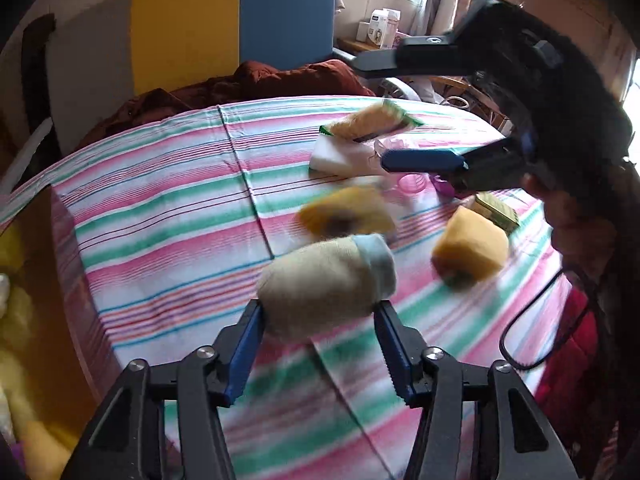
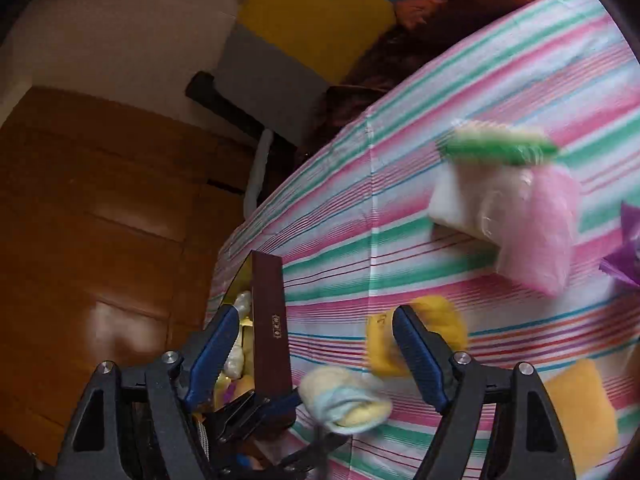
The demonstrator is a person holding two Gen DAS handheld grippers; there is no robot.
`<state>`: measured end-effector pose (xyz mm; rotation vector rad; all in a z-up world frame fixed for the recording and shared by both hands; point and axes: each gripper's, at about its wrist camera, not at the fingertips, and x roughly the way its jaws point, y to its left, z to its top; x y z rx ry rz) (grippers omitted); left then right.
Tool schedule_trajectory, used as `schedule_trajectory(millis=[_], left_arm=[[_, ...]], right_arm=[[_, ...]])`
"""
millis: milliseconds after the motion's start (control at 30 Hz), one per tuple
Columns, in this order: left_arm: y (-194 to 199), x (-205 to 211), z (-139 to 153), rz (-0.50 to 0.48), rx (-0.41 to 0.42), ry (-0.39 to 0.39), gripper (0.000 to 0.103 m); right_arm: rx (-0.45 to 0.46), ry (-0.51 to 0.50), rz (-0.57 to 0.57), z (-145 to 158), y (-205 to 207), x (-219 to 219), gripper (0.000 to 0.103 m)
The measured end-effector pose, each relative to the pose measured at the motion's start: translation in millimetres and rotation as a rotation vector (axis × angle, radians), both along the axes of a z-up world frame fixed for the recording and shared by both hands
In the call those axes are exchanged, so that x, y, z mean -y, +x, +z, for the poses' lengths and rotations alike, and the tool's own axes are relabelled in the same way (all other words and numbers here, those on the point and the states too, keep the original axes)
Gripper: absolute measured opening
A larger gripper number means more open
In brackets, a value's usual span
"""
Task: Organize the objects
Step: 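Grasp the cream knit sock with the left tool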
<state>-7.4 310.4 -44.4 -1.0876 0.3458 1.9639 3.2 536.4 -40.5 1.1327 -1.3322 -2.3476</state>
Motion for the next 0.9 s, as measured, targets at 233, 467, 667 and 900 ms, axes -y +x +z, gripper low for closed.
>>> schedule_trajectory(millis=[233,467,667,900], left_arm=[[6.1,16.4,13.2,0.013,-0.044,-0.001,0.037],[5.9,21.8,15.2,0.037,-0.018,0.019,0.076],[1.2,12.9,13.3,0.059,0.016,0.014,0.085],[-13.8,-12.1,6.3,0.131,0.024,-0.024,0.094]], right_arm=[[0.007,0.03,-0.265,2.7,28.0,-41.4,0.082],[0.017,0.067,-0.373,4.2,38.7,-49.9,0.082],[0.112,0.175,-0.392,4.4,29.2,-46.1,0.082],[0.154,0.294,-0.365,5.9,24.9,-40.3,0.082]])
